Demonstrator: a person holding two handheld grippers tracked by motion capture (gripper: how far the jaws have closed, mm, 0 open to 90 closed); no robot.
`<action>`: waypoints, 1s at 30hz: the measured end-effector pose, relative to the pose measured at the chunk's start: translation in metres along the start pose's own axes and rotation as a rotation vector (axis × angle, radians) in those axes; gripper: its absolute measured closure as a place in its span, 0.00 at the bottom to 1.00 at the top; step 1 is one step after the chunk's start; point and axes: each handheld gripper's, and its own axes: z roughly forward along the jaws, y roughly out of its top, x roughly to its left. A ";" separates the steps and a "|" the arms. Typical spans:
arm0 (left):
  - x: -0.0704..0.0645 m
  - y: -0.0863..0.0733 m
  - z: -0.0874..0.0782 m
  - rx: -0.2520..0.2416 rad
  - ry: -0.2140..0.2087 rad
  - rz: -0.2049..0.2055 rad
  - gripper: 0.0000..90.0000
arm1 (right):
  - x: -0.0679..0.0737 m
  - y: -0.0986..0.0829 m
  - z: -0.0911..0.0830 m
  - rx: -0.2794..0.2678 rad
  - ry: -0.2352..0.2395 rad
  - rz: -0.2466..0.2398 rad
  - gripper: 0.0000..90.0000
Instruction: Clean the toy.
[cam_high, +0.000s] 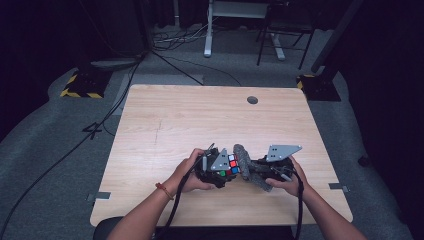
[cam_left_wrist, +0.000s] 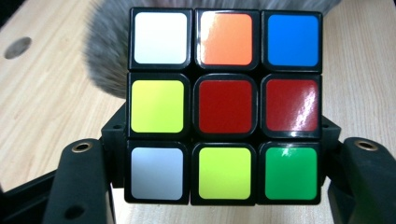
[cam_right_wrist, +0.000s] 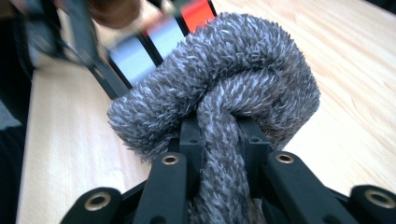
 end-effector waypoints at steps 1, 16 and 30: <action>0.001 0.000 -0.001 -0.005 0.003 0.004 0.37 | -0.001 -0.001 0.000 -0.002 0.007 0.007 0.85; -0.003 -0.001 0.014 0.065 -0.013 0.019 0.36 | 0.024 0.020 -0.004 -0.085 0.064 -0.036 0.85; -0.003 0.001 0.006 0.031 -0.008 0.017 0.37 | 0.002 -0.001 0.007 0.038 -0.016 0.008 0.85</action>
